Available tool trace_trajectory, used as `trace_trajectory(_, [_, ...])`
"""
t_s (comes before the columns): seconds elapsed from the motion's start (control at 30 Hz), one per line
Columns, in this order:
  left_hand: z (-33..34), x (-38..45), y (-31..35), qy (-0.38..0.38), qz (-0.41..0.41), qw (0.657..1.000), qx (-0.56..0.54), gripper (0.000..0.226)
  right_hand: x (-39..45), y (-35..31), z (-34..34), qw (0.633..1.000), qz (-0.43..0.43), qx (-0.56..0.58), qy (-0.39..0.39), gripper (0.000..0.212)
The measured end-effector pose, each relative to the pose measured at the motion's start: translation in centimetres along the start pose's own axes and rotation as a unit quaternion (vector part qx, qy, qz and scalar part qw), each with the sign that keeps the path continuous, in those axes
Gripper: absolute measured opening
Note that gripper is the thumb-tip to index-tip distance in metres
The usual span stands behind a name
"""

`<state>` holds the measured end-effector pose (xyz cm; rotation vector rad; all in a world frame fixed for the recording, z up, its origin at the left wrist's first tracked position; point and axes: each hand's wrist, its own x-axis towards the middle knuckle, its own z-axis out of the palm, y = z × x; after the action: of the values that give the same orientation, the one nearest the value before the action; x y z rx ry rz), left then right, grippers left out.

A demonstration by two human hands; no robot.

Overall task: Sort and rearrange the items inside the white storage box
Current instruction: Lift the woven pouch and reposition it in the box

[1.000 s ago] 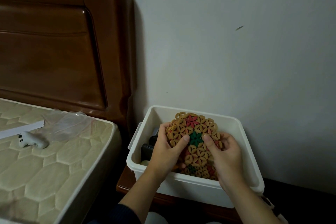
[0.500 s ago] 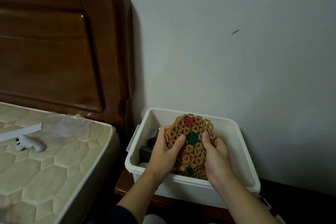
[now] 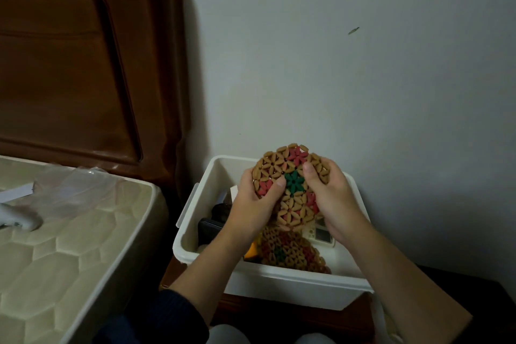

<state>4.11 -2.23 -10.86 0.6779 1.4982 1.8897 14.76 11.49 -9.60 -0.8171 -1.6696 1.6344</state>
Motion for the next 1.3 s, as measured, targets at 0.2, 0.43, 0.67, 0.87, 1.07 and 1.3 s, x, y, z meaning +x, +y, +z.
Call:
trace_trajectory(0.2, [-0.8, 1.0, -1.1, -0.009, -0.020, 1.000, 0.015, 0.052, 0.6, 2.2, -0.5, 0.996, 0.044, -0.042, -0.065, 0.044])
trace_trajectory(0.43, [-3.9, 1.6, -2.3, 0.125, 0.008, 0.992, 0.031, 0.038, 0.4, 4.0, -1.5, 0.829, 0.249, -0.433, -0.250, 0.035])
trace_trajectory(0.67, [-4.2, 1.3, -3.2, 0.118, -0.008, 0.993, 0.027, 0.037, 0.1, 7.4, 1.0, 0.651, 0.271, -0.589, -0.394, 0.127])
trace_trajectory(0.87, [-4.4, 1.6, -3.2, 0.156, -0.007, 0.988, 0.008, 0.038, 0.1, 7.4, 3.0, 0.654, 0.281, -0.583, -0.393, 0.135])
trace_trajectory(1.07, [-4.4, 1.5, -3.1, 0.155, -0.008, 0.988, 0.003, 0.041, -0.6, 6.7, 3.9, 0.646, 0.252, -0.605, -0.391, 0.101])
trace_trajectory(1.3, [-4.2, 0.6, -2.1, 0.155, -0.003, 0.988, -0.023, 0.032, -1.4, 5.1, 0.2, 0.786, 0.186, -0.527, -0.263, 0.022])
